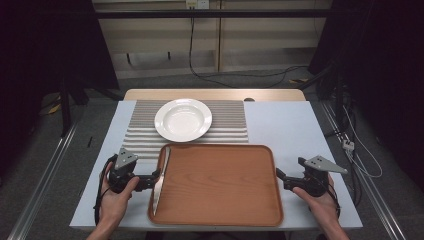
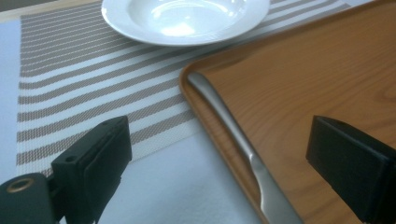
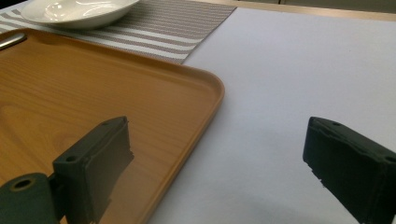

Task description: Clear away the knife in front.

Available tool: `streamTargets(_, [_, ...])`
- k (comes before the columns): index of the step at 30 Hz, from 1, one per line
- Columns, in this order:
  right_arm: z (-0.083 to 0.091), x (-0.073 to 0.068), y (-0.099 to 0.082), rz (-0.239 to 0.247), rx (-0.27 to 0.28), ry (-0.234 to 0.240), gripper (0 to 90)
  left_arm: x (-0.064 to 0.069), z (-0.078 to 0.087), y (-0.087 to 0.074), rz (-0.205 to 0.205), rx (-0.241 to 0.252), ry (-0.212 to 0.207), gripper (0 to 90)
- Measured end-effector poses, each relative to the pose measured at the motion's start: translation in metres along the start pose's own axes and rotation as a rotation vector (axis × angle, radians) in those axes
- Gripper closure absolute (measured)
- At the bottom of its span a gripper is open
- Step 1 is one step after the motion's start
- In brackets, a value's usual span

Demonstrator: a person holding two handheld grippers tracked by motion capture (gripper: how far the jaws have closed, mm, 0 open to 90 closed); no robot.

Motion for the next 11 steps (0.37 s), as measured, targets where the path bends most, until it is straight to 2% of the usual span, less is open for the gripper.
streamTargets(1, [0.0003, -0.0002, 0.0, 0.0, -0.001, -0.002, 7.3, 0.0001, -0.0009, -0.0029, 0.008, -0.003, -0.004, 6.4])
streamTargets(3, [0.0007, -0.0005, -0.0001, 0.004, -0.001, 0.0, 7.3, 0.0008, -0.0009, -0.0068, -0.008, -0.011, -0.003, 6.4])
streamTargets(8, [0.0015, 0.0009, -0.0007, 0.0, 0.001, -0.005, 7.2, -0.0041, 0.0016, -0.0038, 0.014, 0.02, 0.015, 6.2])
streamTargets(11, [0.0022, 0.0014, -0.001, -0.001, 0.0, -0.006, 7.1, -0.0041, -0.0004, -0.0066, 0.01, 0.002, 0.009, 5.9])
Point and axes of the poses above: each handheld gripper's, and its own axes: z roughly backward along the jaws, y roughly out of its top, x roughly to its right, the point moved 10 cm from there along -z, roughly forward along the jaws, and after that the axes turned 6 degrees about y, right-handed, at the moved point
